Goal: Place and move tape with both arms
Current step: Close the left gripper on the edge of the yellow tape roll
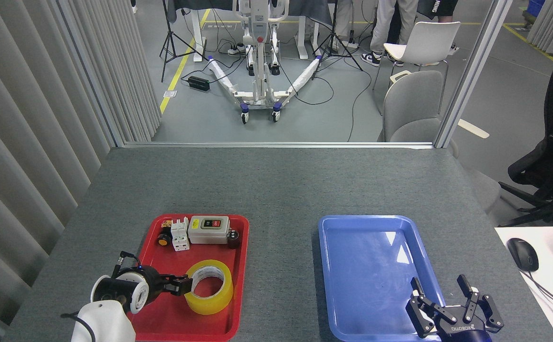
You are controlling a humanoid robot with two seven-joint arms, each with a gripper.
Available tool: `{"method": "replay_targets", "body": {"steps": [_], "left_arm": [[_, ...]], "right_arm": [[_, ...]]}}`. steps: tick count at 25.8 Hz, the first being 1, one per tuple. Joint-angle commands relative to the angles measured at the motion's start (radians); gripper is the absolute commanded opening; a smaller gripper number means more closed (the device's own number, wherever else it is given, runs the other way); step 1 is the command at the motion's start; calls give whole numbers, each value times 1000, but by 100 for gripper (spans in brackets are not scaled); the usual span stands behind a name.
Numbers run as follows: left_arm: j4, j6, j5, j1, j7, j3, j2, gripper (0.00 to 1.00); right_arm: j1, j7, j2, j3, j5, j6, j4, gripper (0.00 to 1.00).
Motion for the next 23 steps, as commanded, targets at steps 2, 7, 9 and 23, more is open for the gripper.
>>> {"method": "replay_targets", "body": {"steps": [2, 7, 9, 23], "left_arm": [[-2, -14, 16, -11, -67, 0, 1, 100], [-1, -14, 28, -14, -67, 0, -1, 100], [-1, -14, 31, -14, -67, 0, -2, 100], [-12, 0, 62, -22, -86, -7, -16, 100]], "right_arm": [[1, 2, -2, 0, 2, -2, 0, 100], [0, 2, -5, 0, 2, -3, -1, 100], [0, 2, -5, 0, 2, -3, -1, 100], [0, 2, -5, 1, 2, -3, 0, 100]]}}
